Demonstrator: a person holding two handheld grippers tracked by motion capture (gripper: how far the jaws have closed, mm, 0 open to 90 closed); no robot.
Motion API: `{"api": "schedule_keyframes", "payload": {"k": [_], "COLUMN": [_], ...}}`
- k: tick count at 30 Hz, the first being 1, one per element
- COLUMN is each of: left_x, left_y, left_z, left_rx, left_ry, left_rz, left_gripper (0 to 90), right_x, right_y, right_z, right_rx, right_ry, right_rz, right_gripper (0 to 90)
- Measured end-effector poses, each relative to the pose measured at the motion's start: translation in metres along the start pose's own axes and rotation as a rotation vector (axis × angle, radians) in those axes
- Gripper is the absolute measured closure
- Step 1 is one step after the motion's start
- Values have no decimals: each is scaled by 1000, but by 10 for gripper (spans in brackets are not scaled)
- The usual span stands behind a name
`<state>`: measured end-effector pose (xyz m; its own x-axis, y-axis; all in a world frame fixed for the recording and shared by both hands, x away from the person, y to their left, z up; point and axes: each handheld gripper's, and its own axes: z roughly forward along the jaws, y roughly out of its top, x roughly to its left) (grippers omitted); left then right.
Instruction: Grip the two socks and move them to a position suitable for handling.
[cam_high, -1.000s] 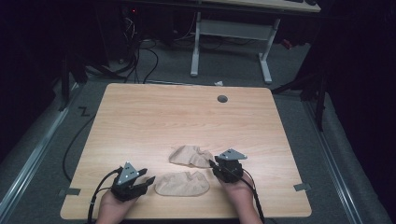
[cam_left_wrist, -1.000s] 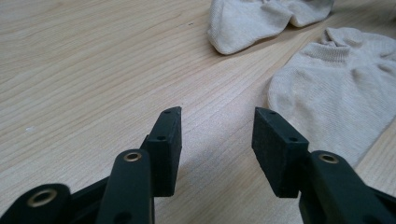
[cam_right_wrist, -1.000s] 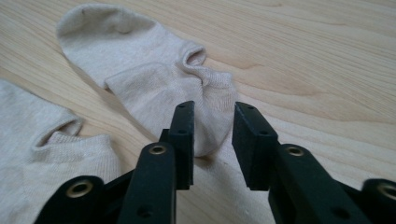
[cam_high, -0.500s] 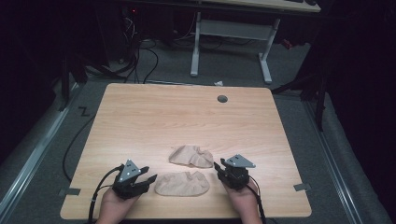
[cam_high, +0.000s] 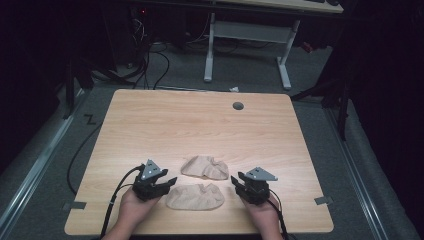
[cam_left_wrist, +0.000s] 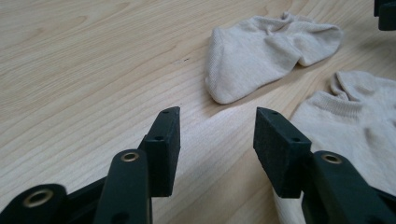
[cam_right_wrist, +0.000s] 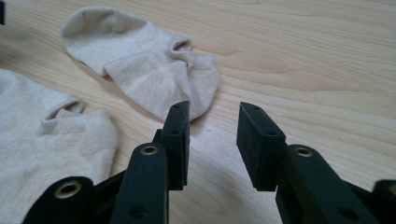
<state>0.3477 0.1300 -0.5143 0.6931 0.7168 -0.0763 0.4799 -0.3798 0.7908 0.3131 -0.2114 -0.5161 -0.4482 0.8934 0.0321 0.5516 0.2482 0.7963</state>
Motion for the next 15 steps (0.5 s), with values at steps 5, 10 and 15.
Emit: {"api": "schedule_keyframes", "payload": {"k": [5,10,15], "left_x": [2,6,8], "left_y": [12,27,33], "left_z": [9,17,31], "left_rx": [2,12,28], "left_ry": [-20,-14,-8], "left_rz": [-21,-14,-6], "left_gripper": [513,492,487], "right_x": [1,-7,-17], "right_y": [3,11,19], "right_z": [0,2,15], "right_rx": [-11,-21,0], "right_ry": [20,22,20], "right_rz": [1,10,22], "right_gripper": [641,648,681]}}
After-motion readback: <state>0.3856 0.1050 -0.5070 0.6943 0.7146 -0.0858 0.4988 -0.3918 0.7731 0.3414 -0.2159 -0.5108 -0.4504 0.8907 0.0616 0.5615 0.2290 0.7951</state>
